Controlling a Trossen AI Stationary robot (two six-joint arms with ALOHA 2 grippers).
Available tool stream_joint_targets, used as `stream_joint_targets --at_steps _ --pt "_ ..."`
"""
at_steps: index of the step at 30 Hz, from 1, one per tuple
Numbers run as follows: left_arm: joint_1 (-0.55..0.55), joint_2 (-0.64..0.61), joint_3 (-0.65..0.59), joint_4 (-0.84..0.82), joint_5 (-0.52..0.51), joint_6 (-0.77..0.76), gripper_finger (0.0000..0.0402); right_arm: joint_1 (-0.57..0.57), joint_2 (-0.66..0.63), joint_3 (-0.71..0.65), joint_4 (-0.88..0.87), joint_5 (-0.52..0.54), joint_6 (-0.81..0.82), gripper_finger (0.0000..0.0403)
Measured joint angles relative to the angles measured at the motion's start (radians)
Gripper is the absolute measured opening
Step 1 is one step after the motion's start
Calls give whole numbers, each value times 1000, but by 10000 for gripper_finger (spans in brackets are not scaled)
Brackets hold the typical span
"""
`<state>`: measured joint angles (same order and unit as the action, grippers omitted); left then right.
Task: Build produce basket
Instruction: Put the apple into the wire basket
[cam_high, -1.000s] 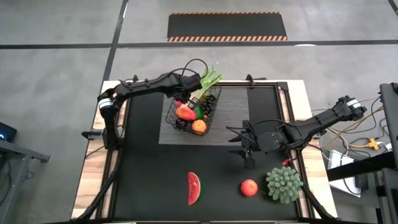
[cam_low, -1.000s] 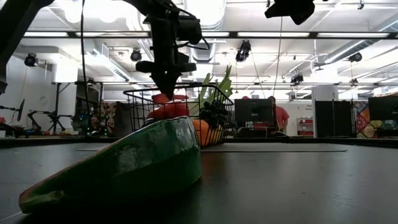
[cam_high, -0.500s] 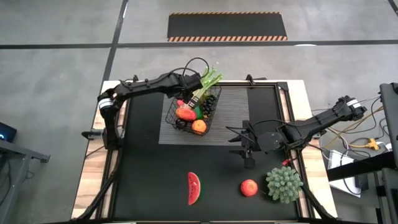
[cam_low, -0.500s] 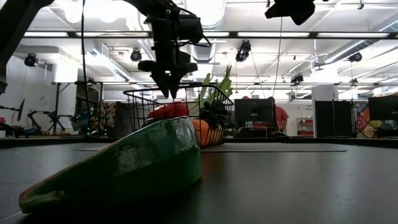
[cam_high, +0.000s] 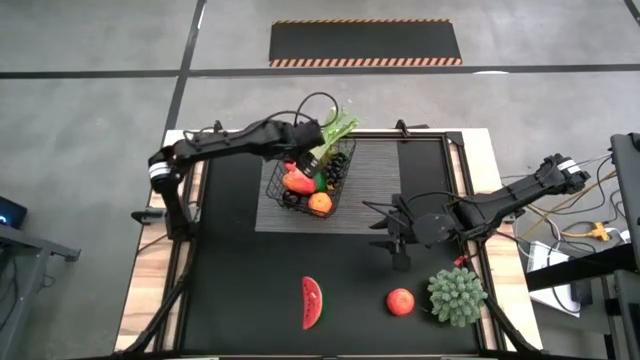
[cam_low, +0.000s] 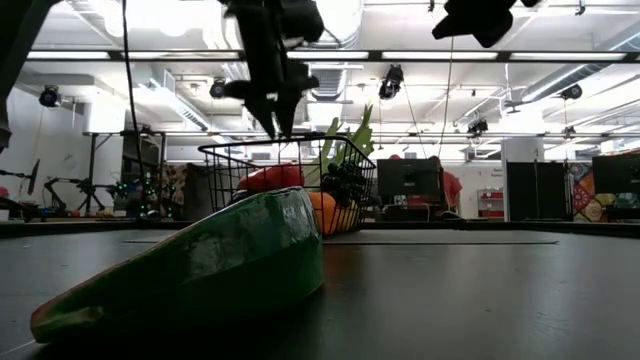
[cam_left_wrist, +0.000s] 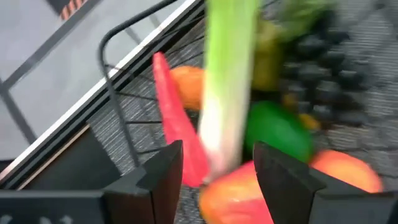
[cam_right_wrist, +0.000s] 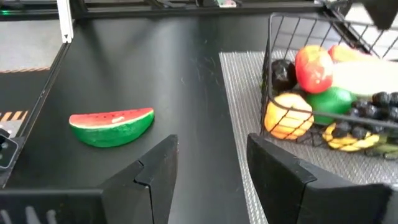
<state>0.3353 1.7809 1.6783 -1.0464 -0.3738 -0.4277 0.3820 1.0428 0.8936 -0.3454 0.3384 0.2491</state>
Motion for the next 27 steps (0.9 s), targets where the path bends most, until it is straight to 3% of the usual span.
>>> stream_joint_targets --at_steps 5,11,22,27 --pt "-111 -51 0 47 -5 50 178 0 8 0 -53 -14 45 178" --pt "-286 -63 0 194 -8 159 178 0 47 -4 -66 -120 76 184" --pt "-494 -63 0 335 -27 260 178 64 106 -5 -111 -342 86 311" --pt "-521 -64 0 338 -29 261 178 137 106 -5 -124 -365 155 341"
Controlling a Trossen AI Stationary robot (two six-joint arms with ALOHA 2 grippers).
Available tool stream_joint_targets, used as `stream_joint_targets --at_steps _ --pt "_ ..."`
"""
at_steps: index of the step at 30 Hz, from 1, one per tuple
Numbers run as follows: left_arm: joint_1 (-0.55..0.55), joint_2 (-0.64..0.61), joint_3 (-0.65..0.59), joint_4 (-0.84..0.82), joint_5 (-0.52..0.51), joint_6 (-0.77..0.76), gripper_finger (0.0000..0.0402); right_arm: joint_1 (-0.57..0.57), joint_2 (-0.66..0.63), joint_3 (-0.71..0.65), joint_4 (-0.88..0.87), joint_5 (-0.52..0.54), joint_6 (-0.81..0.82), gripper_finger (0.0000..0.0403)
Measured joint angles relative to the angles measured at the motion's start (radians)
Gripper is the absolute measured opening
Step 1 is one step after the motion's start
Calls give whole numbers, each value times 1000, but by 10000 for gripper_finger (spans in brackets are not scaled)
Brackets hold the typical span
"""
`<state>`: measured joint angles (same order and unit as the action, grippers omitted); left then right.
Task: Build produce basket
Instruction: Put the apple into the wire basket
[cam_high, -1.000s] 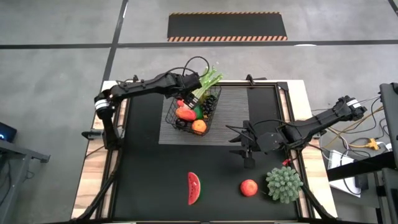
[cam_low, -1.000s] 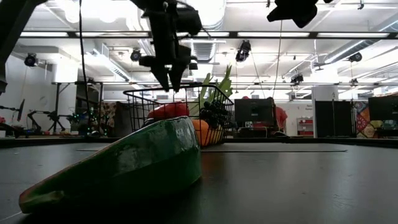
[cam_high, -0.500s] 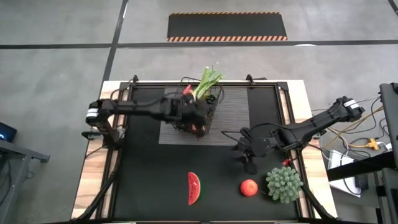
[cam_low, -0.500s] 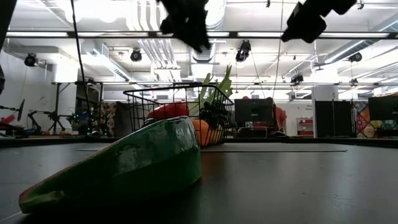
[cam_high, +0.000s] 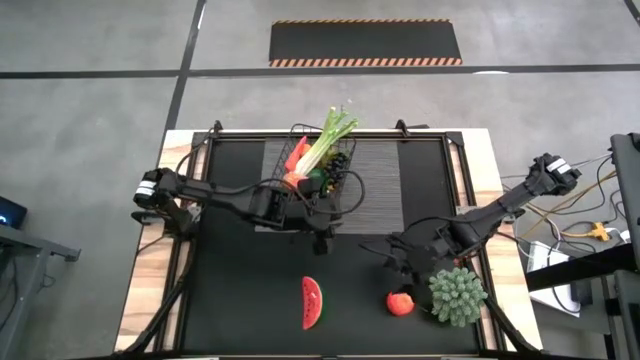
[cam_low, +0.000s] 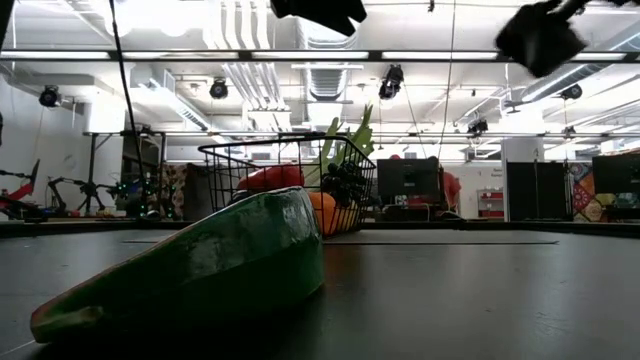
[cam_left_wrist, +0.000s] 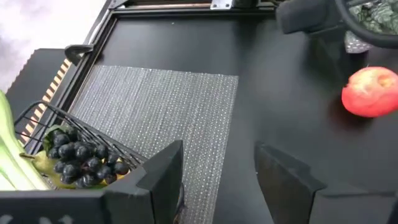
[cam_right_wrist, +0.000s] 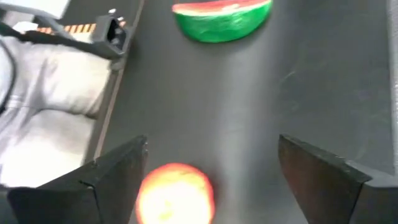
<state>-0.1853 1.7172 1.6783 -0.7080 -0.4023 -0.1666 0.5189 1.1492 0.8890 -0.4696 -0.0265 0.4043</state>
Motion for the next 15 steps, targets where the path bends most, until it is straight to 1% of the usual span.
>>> stream_joint_targets --at_steps 4,8,12,14,15 --pt "0 0 0 16 -1 8 178 64 0 0 5 0 85 343" --pt "1 0 0 51 -4 43 178 114 4 0 15 16 178 333" --pt "1 0 0 85 -29 51 178 155 39 2 110 27 199 327" --pt "1 -3 0 89 -49 52 178 165 69 31 108 27 189 327" --pt "1 -4 0 95 -53 52 178 170 86 55 79 27 187 327"
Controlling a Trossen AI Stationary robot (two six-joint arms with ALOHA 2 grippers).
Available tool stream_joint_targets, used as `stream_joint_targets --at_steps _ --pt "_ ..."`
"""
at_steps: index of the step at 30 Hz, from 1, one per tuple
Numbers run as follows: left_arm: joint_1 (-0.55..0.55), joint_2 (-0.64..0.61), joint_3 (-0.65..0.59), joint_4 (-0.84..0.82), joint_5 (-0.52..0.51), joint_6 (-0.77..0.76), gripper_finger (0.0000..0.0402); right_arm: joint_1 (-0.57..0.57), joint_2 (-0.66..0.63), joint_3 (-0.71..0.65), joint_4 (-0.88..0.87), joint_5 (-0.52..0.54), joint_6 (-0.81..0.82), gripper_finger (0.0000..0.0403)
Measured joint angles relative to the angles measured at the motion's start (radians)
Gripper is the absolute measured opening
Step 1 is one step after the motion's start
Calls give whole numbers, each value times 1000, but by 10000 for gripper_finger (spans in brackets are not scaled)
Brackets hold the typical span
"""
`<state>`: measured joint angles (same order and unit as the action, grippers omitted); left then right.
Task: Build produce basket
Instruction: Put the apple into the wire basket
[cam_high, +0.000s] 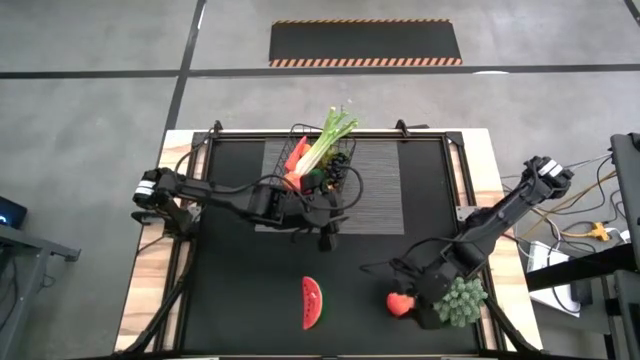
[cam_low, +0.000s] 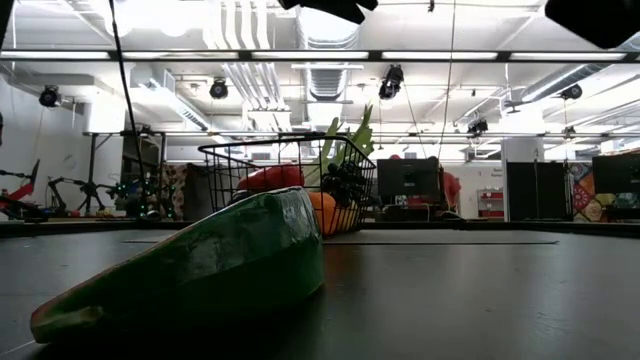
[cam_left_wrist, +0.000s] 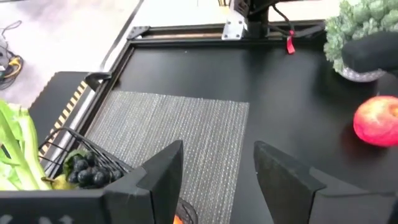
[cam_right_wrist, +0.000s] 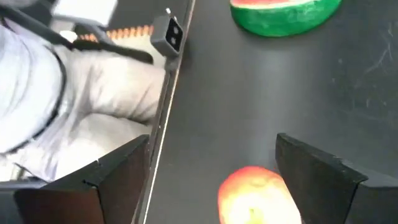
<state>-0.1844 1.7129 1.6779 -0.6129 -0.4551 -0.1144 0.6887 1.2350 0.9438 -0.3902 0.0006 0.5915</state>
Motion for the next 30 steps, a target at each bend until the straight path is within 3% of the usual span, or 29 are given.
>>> stream_joint_targets --at_steps 12,20,30 --pt "-48 -25 0 5 0 -8 178 60 314 411 -745 71 71 327" --pt "-125 -67 0 -5 -58 -9 178 71 415 485 -775 25 127 327" --pt "-222 -133 0 -9 -149 -9 178 71 485 476 -720 26 117 327"
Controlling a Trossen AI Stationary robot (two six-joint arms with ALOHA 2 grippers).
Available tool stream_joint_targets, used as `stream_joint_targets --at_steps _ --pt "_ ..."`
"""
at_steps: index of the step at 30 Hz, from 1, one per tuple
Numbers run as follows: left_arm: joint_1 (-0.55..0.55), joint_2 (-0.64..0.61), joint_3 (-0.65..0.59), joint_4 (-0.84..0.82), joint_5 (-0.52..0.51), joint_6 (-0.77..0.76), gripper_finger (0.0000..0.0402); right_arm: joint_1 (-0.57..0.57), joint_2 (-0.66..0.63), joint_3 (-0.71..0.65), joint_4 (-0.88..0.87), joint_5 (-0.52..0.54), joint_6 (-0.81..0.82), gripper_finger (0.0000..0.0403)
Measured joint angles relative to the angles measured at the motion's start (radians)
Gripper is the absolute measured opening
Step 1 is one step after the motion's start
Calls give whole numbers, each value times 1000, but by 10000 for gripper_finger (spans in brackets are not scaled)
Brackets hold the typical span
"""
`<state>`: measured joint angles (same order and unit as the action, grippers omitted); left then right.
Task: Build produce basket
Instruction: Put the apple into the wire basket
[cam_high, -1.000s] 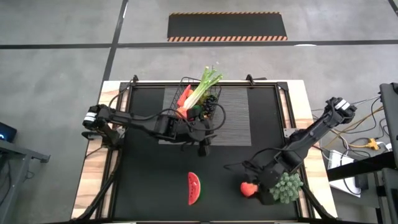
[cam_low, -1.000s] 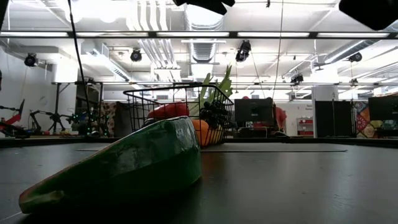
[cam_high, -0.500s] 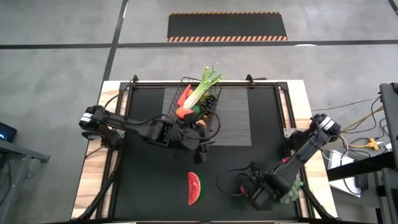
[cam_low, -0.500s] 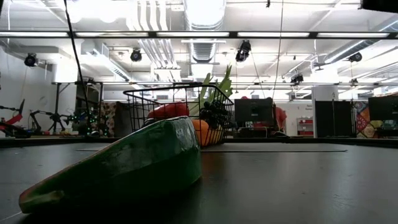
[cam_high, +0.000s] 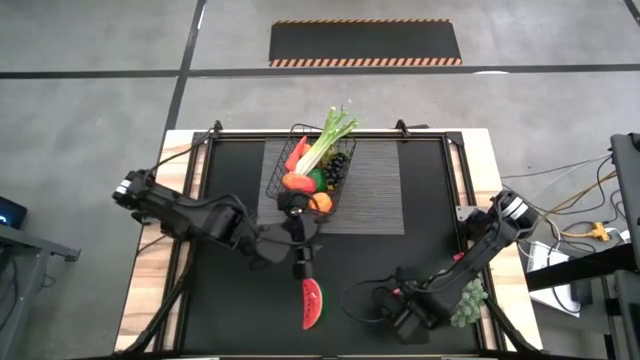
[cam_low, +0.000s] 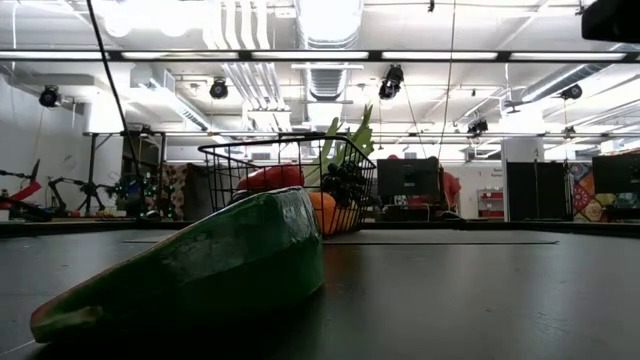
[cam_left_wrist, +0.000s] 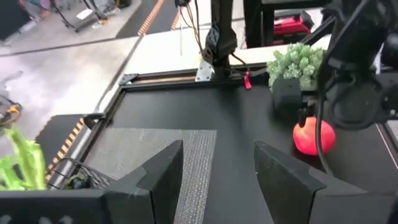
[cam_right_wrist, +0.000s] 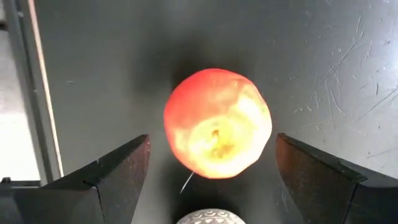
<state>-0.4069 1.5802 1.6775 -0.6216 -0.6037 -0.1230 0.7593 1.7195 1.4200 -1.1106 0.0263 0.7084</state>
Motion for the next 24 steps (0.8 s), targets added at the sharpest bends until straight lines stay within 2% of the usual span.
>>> stream_joint_targets --at_steps 6,15,24 --pt "-34 -14 0 -4 -61 7 178 0 30 -2 -5 26 25 342" --pt "-40 -14 0 -17 -67 8 178 0 44 -39 48 26 14 353" --pt "-40 -14 -7 -15 -68 34 178 0 37 -61 75 26 9 314"
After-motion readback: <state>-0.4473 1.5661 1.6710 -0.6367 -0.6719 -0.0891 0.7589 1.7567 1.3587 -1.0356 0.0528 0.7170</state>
